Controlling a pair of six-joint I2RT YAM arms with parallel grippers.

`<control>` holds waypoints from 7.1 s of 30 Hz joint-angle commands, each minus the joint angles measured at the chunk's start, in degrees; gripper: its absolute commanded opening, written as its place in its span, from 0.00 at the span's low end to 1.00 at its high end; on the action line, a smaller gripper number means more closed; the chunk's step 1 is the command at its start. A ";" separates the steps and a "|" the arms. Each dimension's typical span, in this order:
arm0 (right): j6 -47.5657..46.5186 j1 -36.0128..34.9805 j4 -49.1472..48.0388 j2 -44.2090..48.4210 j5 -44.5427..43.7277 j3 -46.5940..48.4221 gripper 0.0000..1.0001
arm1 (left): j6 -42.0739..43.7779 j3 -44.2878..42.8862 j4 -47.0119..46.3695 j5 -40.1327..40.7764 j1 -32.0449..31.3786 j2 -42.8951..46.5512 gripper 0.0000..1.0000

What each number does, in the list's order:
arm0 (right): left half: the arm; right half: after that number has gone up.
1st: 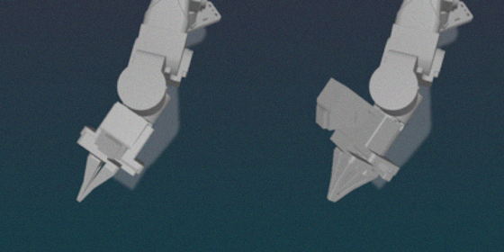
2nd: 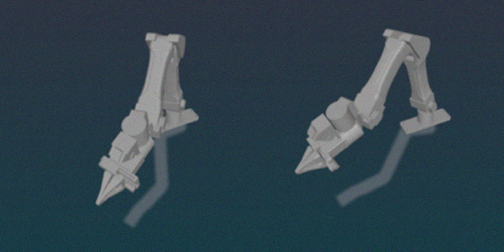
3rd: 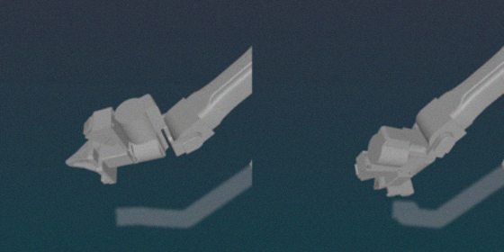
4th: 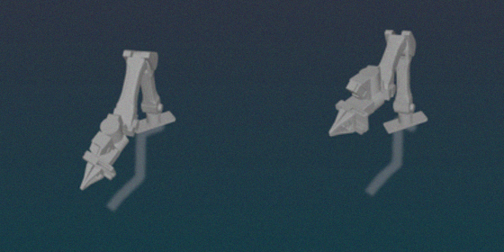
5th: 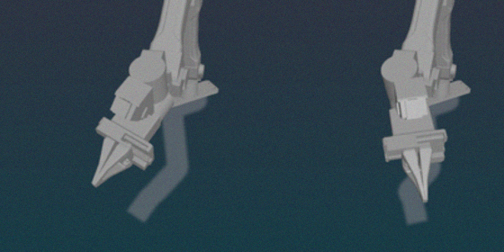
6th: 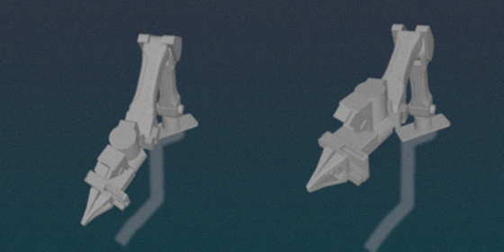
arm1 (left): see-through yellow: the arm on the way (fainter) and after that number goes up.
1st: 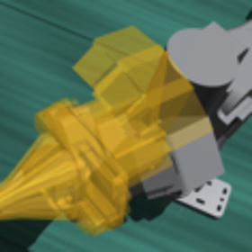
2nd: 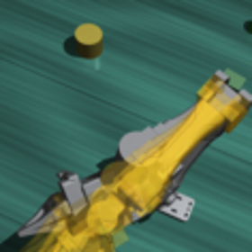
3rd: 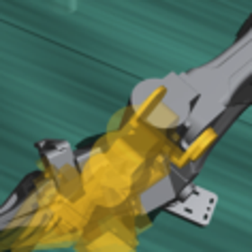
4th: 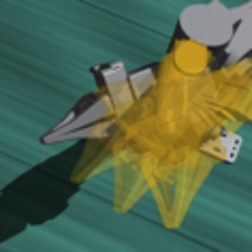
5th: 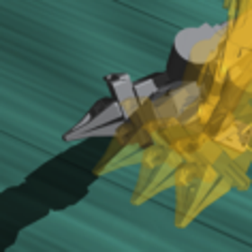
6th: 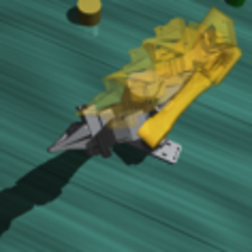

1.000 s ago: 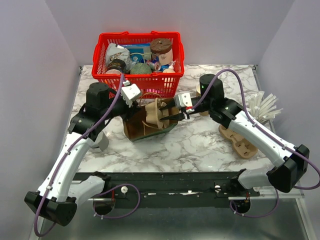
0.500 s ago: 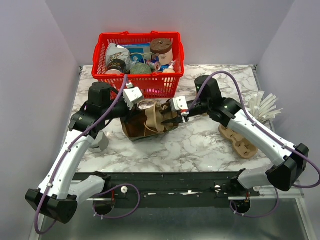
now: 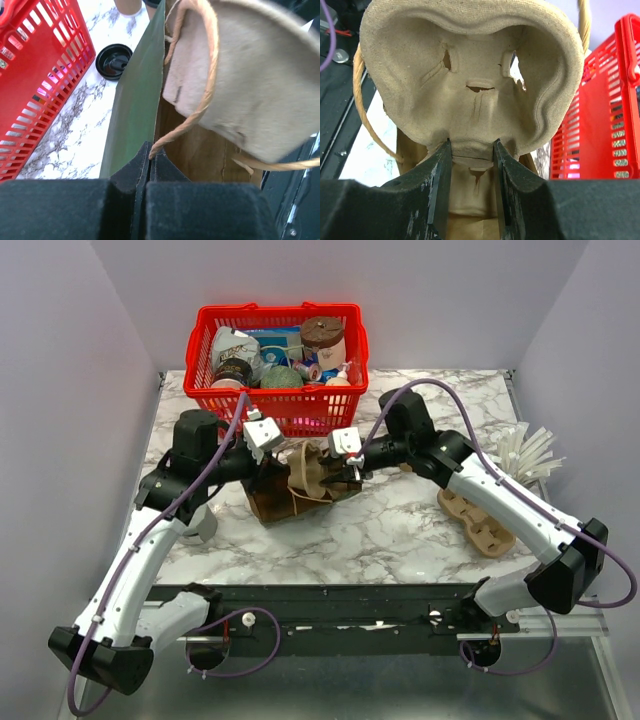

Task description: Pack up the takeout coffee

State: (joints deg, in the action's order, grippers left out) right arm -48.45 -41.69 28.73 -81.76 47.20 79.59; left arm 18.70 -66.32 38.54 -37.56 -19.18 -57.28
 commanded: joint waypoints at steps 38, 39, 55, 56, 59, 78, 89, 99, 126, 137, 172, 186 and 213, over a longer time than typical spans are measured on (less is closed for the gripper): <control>-10.44 -16.04 23.29 -9.91 -35.93 16.47 0.00 | -10.43 4.01 -5.94 -1.03 0.11 4.28 0.00; -10.44 -16.31 23.91 -10.52 -37.08 17.69 0.01 | -10.44 4.10 -6.02 -0.85 0.11 4.37 0.00; -5.88 -18.16 35.78 -19.15 -48.44 28.07 0.01 | -11.93 6.56 -7.08 -1.73 0.11 6.47 0.00; -5.35 -18.16 36.13 -18.79 -47.65 28.77 0.00 | -11.41 6.73 -6.99 -1.46 0.02 6.48 0.00; -4.82 -18.16 35.70 -16.60 -47.55 28.87 0.00 | -9.83 6.74 -6.38 -0.59 0.02 6.65 0.00; 0.28 -16.49 24.97 -7.45 -46.06 18.83 0.00 | -4.81 6.38 -1.37 2.06 0.02 7.35 0.00; 4.85 -16.40 22.33 -10.35 -48.69 18.84 0.01 | -5.16 5.50 -0.40 -0.76 0.02 7.97 0.00; -2.43 -16.40 26.63 -15.89 -49.15 20.95 0.01 | -8.58 4.98 -1.98 -0.41 0.02 6.74 0.00; -12.98 -16.58 18.20 -6.74 -42.81 12.69 0.01 | -11.57 -1.79 -1.01 -1.72 0.02 1.91 0.00; -19.67 -17.28 21.36 -9.73 -43.33 15.23 0.01 | -14.23 -1.61 -0.23 -5.76 0.02 0.68 0.00; -18.36 -17.11 16.36 -13.43 -48.78 15.59 0.00 | -6.66 -0.91 4.87 -8.23 0.20 -0.20 0.00; -16.16 -14.65 14.69 -7.81 -50.89 15.33 0.01 | -2.27 -3.20 9.62 -7.53 0.37 -1.52 0.00; -12.19 -6.74 21.80 -2.71 -17.86 15.69 0.00 | 3.01 -9.17 14.89 -7.79 0.63 -2.84 0.00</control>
State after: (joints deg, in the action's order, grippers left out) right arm -61.06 -49.58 48.90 -88.36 17.58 96.60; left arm 20.25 -71.79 50.65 -44.01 -18.72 -60.12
